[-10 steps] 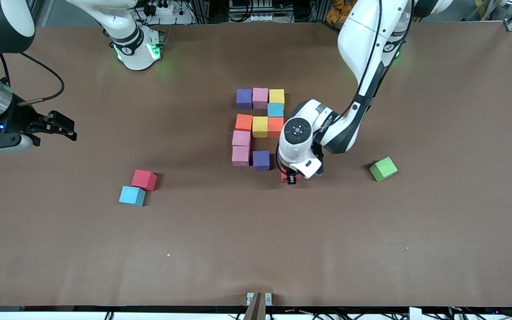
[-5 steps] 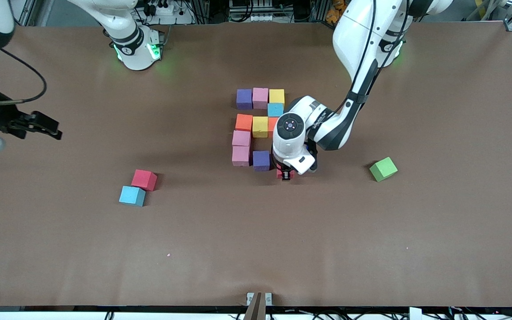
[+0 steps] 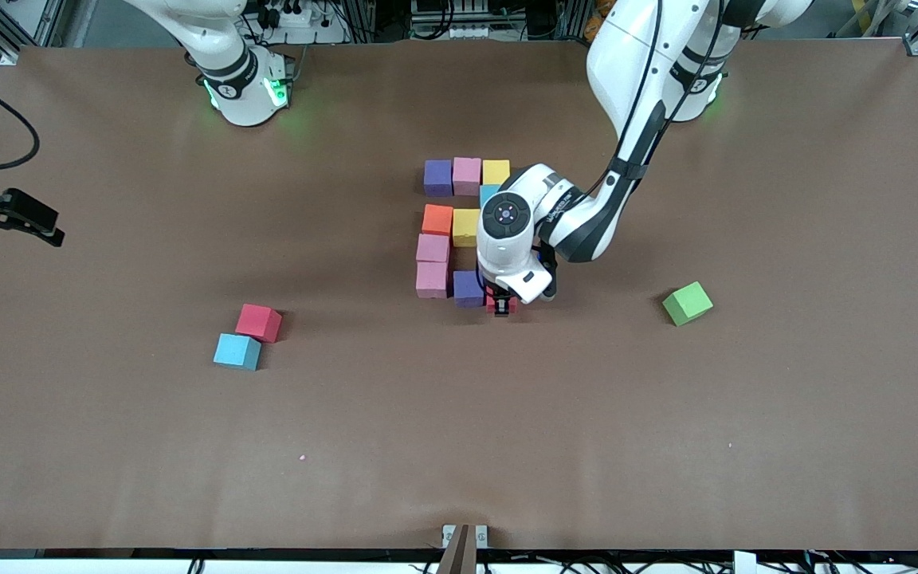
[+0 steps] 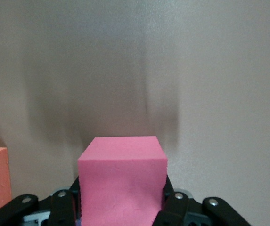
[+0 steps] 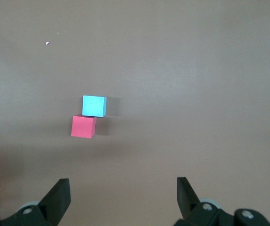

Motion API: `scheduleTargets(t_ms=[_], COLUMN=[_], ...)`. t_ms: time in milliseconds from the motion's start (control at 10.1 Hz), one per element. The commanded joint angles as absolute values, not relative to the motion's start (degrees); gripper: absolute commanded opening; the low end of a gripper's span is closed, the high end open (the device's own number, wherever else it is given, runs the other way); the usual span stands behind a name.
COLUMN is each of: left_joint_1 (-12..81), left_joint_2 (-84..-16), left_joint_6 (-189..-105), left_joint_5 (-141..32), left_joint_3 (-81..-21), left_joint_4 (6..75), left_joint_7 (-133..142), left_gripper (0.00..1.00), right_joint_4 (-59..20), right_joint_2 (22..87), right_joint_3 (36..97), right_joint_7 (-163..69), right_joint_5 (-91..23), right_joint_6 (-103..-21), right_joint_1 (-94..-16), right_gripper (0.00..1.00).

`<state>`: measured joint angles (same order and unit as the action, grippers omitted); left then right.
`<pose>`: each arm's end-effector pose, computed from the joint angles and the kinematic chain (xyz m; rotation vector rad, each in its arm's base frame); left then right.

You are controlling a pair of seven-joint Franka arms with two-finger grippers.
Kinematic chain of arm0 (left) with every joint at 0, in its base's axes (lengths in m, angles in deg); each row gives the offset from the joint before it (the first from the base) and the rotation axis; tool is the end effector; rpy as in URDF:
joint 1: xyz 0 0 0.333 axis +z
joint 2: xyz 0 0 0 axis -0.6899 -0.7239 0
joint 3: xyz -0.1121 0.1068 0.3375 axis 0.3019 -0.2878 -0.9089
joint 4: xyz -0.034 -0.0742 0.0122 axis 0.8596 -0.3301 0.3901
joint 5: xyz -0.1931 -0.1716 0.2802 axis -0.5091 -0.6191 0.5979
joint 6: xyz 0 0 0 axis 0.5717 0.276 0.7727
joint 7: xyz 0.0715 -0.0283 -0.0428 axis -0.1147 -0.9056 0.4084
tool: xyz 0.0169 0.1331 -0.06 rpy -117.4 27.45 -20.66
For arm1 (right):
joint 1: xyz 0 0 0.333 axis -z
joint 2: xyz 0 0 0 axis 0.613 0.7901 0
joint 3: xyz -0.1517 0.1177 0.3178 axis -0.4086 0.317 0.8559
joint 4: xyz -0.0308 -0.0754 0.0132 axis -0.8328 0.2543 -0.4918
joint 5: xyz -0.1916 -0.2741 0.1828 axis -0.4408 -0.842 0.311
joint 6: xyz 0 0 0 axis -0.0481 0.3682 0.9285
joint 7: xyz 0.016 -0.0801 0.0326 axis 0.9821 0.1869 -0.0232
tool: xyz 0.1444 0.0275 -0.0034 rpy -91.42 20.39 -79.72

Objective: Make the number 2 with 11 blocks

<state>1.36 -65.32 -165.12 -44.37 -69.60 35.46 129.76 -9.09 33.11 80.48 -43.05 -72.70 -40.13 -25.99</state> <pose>0.5316 -0.4771 0.2097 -2.2422 -2.1972 -0.0264 0.5618 -0.0377 0.6365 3.1166 -0.0643 0.0732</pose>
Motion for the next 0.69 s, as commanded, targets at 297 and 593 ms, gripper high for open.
scheduleTargets(t_ms=[297, 593], left_joint_1=[-0.5, -0.7], left_joint_2=[-65.0, -65.0], left_joint_6=[-166.9, -167.1], left_joint_5=[-42.8, -42.8], left_joint_3=[-70.1, -70.0], left_joint_4=[37.9, 38.0], left_joint_7=[131.5, 131.9], left_gripper=[0.58, 0.58], right_joint_4=[-5.7, -5.7], right_joint_2=[33.0, 33.1], right_joint_3=[80.1, 80.2], right_joint_7=[-44.1, -44.1], right_joint_5=[-73.2, -73.1], right_joint_6=[-35.9, -35.9], right_joint_1=[-23.5, -23.5], right_gripper=[1.0, 1.0])
